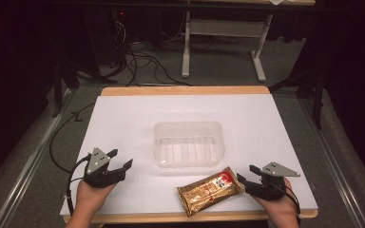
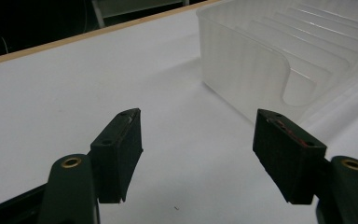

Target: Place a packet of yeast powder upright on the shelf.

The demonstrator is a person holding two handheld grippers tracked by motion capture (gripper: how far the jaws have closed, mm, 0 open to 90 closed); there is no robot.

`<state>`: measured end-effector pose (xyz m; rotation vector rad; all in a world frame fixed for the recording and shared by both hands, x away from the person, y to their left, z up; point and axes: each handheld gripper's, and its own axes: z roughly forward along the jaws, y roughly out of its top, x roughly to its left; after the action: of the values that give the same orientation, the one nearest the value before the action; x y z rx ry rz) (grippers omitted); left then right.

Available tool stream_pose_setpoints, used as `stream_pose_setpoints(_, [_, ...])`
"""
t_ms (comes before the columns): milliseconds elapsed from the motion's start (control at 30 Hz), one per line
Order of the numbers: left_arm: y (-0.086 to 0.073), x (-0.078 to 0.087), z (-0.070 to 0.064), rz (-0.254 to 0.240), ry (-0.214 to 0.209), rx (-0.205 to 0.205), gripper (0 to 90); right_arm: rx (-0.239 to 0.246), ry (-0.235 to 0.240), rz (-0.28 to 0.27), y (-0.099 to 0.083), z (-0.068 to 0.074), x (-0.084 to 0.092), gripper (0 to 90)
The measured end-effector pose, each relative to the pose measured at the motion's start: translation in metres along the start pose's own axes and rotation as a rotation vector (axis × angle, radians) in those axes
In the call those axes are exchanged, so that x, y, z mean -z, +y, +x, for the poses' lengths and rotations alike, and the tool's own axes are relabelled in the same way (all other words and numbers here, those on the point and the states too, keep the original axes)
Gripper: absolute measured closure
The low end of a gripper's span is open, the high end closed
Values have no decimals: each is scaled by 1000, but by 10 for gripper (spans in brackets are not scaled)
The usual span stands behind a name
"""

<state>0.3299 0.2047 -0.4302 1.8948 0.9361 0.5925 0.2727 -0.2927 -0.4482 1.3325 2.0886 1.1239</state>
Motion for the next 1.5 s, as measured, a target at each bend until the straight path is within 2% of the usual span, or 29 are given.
stream_pose_setpoints(200, [1,-2,0,-2,-5,-2,331,-12,35,45,-4,4,-5,412])
stream_pose_setpoints(300, [1,-2,-1,-2,-6,-4,331,4,70,93,-7,8,-12,419])
stream_pose_setpoints(367, [1,-2,-1,-1,-7,-5,332,-1,80,103,-7,9,-14,416])
stream_pose_setpoints(433, [2,-2,-1,-1,-7,-5,332,-8,124,154,-9,11,-22,417])
stream_pose_setpoints(467, [2,-2,-1,-1,-8,-5,332,-8,124,154,-9,11,-22,417])
stream_pose_setpoints(500, [2,-2,-1,0,-9,-8,332,-12,156,172,-10,13,-25,449])
stream_pose_setpoints(600, [1,-2,-1,2,-10,-12,332,-17,169,177,-11,13,-26,493])
stream_pose_setpoints(667, [1,-3,-1,8,-12,-14,332,-35,210,189,-12,12,-26,576])
stream_pose_setpoints(700, [1,-3,-1,8,-12,-14,332,-35,210,189,-12,12,-26,576])
stream_pose_setpoints(800, [1,-4,-1,8,-14,-18,332,-34,237,199,-12,12,-26,687])
stream_pose_setpoints(833, [1,-4,-1,8,-14,-17,332,-33,237,191,-11,11,-25,792])
stream_pose_setpoints(867, [1,-4,-1,9,-14,-19,332,-31,237,187,-10,10,-24,838])
stream_pose_setpoints(900, [1,-4,-1,9,-14,-19,332,-31,237,187,-10,10,-24,838])
stream_pose_setpoints(967, [1,-4,-2,11,-14,-18,331,-23,228,177,-9,9,-22,896])
stream_pose_setpoints(1200, [0,-3,-1,13,-14,-12,332,-46,174,152,-7,0,-17,900])
stream_pose_setpoints(1233, [0,-3,-1,14,-13,-11,332,-66,142,137,-6,-8,-14,900])
stream_pose_setpoints(1267, [0,-3,-1,13,-13,-11,332,-66,142,137,-6,-8,-14,900])
stream_pose_setpoints(1367, [-1,-3,-1,14,-12,-11,332,-101,80,116,-6,-26,-9,900])
stream_pose_setpoints(1400, [-1,-3,-1,14,-12,-11,332,-101,80,116,-6,-26,-9,900])
stream_pose_setpoints(1433, [-1,-3,-1,16,-11,-13,332,-128,55,103,-7,-37,-6,900])
stream_pose_setpoints(1467, [-1,-3,-1,16,-11,-13,332,-128,55,103,-7,-37,-6,900])
stream_pose_setpoints(1500, [-1,-3,-1,16,-10,-13,332,-153,28,97,-8,-47,-4,900])
